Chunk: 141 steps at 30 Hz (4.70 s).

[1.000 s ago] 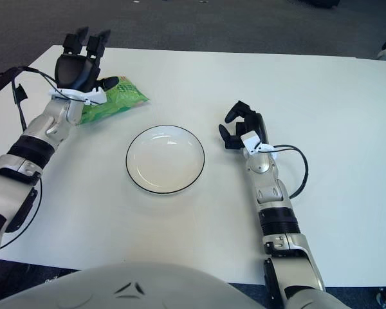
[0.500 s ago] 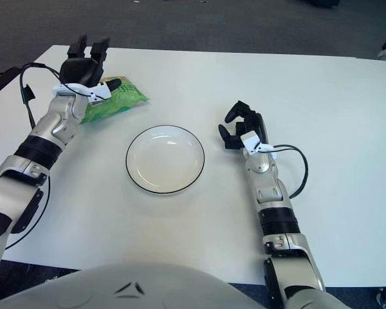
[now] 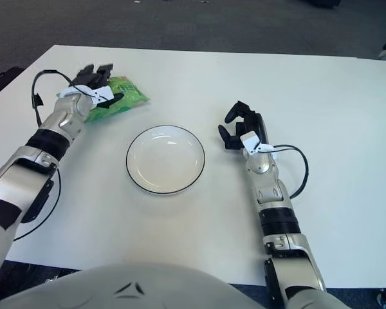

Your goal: Put the snack into the plate.

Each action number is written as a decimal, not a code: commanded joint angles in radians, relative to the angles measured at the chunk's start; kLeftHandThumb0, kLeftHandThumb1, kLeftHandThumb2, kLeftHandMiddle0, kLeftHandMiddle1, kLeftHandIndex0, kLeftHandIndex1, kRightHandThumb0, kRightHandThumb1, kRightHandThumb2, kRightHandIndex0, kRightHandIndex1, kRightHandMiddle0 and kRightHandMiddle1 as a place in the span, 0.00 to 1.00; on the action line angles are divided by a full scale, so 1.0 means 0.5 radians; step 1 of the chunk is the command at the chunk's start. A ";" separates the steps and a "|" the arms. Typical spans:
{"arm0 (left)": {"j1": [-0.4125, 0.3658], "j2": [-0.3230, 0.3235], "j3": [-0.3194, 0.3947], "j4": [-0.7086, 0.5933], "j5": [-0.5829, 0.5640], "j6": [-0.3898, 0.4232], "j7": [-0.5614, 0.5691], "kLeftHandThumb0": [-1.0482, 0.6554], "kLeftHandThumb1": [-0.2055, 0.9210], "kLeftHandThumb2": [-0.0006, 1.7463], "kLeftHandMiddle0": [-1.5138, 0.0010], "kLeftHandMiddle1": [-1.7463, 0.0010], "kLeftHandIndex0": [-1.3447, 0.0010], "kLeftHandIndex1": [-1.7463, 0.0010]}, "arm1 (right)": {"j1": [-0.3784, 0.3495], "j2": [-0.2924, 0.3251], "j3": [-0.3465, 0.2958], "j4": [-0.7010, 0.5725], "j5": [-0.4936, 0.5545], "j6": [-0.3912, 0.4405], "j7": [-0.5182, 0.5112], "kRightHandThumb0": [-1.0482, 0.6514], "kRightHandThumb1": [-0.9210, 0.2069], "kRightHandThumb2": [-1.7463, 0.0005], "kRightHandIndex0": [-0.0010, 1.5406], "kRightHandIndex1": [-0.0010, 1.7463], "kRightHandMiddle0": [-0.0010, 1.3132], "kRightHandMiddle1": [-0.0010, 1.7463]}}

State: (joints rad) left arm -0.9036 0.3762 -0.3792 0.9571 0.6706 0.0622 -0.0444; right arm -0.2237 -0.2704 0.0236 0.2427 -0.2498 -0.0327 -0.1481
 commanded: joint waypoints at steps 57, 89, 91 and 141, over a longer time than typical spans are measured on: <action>-0.074 0.086 -0.146 0.618 -0.030 -0.698 0.954 0.62 0.28 0.85 0.45 0.12 0.58 0.00 | 0.203 -0.008 0.097 0.107 -0.054 0.176 0.116 0.34 0.50 0.27 0.77 1.00 0.45 1.00; 0.283 0.265 0.272 -1.267 -0.228 -1.107 0.630 0.61 0.10 1.00 0.39 0.05 0.48 0.00 | 0.176 -0.029 0.126 0.150 -0.057 0.156 0.124 0.34 0.50 0.27 0.79 1.00 0.44 1.00; 0.309 0.247 0.284 -1.338 -0.259 -1.136 0.590 0.61 0.10 1.00 0.38 0.06 0.48 0.00 | 0.173 -0.029 0.130 0.153 -0.060 0.155 0.122 0.34 0.50 0.28 0.79 1.00 0.44 1.00; 0.768 -0.014 0.036 -1.612 -0.395 -1.786 -0.334 0.61 0.18 0.97 0.44 0.00 0.53 0.00 | 0.204 -0.002 0.159 0.061 -0.153 0.160 0.087 0.33 0.55 0.24 0.82 1.00 0.48 1.00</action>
State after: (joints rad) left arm -0.5324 0.3550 -0.3514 0.1305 0.4330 -0.8351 -0.1983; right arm -0.2133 -0.2928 0.0652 0.2126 -0.3048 -0.0320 -0.1347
